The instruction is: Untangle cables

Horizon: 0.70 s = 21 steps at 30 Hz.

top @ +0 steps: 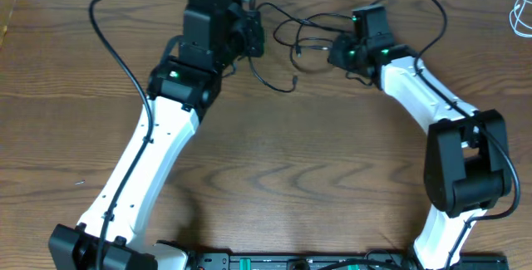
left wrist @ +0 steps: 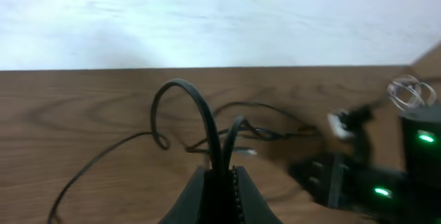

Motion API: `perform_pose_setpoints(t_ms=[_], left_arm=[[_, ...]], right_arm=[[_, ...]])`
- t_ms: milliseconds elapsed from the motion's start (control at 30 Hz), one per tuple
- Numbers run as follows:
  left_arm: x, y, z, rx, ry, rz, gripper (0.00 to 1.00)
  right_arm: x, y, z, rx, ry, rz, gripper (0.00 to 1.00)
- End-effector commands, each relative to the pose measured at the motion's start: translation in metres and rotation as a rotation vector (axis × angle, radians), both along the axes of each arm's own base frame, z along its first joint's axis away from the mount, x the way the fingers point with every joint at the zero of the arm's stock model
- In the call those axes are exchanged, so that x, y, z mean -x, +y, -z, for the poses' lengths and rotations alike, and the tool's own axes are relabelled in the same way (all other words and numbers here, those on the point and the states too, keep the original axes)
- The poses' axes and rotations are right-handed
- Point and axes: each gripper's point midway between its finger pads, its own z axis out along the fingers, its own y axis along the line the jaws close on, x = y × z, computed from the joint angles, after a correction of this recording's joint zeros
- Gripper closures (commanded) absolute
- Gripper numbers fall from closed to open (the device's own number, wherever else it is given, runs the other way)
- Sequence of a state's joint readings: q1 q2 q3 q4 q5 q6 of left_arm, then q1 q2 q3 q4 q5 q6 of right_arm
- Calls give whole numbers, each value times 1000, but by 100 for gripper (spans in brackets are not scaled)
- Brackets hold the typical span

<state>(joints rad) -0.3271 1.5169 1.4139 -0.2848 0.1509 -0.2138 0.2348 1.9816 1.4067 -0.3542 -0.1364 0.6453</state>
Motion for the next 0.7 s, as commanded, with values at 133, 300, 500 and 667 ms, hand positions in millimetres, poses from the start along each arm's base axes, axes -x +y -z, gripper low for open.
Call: perform_pose_setpoints(t_ms=[133, 300, 500, 667], left_arm=[[-19, 68, -24, 15, -51, -162, 92], [-26, 111, -24, 12, -48, -254, 93], [-27, 137, -19, 7, -30, -308, 93], [-26, 138, -16, 5, -19, -311, 93]], right_arm=[[13, -125, -19, 182, 34, 71, 99], [36, -200, -50, 217, 41, 191, 99], [66, -254, -89, 260, 10, 270, 99], [85, -276, -140, 335, -58, 321, 99]])
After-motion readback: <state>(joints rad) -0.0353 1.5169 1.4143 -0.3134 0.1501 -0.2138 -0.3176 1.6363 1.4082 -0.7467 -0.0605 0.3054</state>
